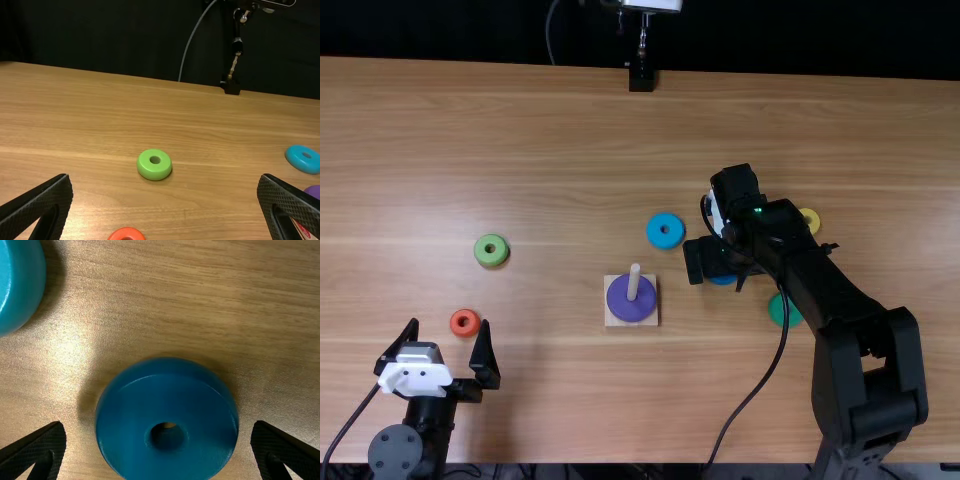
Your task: Build the Hanoi tower: stack the rings onto the peg from bottom to top in this color order: purple, dark blue, light blue, dark green, light green, yellow, orange.
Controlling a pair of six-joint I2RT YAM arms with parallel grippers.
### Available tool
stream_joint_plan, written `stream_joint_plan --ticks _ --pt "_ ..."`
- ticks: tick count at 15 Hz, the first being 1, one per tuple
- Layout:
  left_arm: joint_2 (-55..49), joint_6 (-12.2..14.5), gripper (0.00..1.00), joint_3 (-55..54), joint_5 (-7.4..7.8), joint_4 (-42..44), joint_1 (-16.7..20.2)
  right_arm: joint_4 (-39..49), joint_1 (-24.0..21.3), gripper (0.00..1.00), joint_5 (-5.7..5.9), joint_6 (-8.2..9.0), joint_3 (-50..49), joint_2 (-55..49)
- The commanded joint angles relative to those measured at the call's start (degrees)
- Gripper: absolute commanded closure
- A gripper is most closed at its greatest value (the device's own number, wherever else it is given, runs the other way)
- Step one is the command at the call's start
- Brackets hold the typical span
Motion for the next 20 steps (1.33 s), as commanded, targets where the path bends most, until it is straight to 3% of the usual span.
stream_joint_plan --ticks 1,12,13,14,16,17,20 --pt "-0.7 0.5 0.0 -1.8 0.92 -0.1 0.4 0.0 -0.1 0.0 0.43 0.55 1.3 1.6" --pt "-0.7 0.5 0.0 -1.8 0.92 -0.1 0.4 0.0 -0.1 0.0 0.43 0.55 1.4 2.3" --pt "-0.7 0.5 0.0 -1.8 0.92 -0.1 0.4 0.0 -0.1 0.2 0.43 0.45 1.4 2.3" --pt "-0.7 0.5 0.0 -1.8 0.92 -0.1 0.4 0.0 -0.1 0.5 0.43 0.45 1.4 2.2" --pt "-0.7 0.5 0.0 -1.8 0.92 -0.1 0.4 0.0 0.0 0.89 0.11 -0.08 1.1 2.2" --pt "-0.7 0.5 0.0 -1.8 0.92 -0.1 0.4 0.0 0.0 1.0 0.0 -0.18 0.7 2.2" --pt "-0.7 0.5 0.0 -1.8 0.92 -0.1 0.4 0.0 0.0 1.0 0.0 -0.18 0.7 1.8"
